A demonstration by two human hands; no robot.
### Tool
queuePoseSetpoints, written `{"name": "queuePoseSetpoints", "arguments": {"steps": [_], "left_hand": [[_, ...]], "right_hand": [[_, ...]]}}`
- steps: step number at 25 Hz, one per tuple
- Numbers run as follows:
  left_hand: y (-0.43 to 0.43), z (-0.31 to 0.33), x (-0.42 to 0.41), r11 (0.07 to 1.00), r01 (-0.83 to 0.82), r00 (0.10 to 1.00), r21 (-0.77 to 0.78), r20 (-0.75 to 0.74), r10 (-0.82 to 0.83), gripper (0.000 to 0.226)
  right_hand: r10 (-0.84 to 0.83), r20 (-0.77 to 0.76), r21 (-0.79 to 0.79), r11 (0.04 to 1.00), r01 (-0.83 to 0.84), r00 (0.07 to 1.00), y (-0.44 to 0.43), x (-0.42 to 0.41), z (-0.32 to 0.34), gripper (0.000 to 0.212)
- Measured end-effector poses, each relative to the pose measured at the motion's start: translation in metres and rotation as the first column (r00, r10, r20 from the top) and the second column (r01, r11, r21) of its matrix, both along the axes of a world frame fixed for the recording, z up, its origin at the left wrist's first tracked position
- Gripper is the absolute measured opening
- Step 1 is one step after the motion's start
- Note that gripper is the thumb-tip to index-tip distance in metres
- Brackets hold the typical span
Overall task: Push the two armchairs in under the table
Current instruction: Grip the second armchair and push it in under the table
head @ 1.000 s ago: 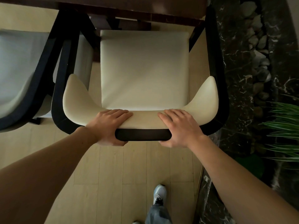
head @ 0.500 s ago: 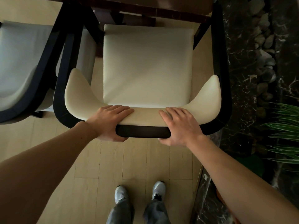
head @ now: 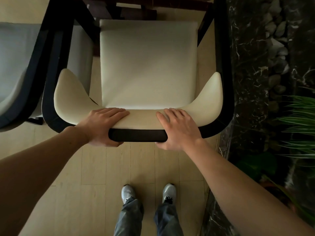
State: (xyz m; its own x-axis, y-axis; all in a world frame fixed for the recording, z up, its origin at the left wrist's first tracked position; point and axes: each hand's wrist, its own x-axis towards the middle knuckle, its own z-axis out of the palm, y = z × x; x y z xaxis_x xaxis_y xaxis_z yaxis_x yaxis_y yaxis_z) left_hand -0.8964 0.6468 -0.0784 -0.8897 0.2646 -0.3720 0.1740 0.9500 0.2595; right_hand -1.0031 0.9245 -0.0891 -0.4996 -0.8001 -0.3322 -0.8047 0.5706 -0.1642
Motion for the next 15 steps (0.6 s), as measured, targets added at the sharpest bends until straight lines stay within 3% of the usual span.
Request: {"name": "queuePoseSetpoints", "arguments": {"steps": [15], "left_hand": [[-0.0083,0.0001,0.0058,1.000,0.015,1.000,0.000,-0.014,-0.015,0.100]], "right_hand": [[0.011,-0.046,-0.062,0.998,-0.014,0.999,-0.0053,0.0100,-0.0012,0.098]]}}
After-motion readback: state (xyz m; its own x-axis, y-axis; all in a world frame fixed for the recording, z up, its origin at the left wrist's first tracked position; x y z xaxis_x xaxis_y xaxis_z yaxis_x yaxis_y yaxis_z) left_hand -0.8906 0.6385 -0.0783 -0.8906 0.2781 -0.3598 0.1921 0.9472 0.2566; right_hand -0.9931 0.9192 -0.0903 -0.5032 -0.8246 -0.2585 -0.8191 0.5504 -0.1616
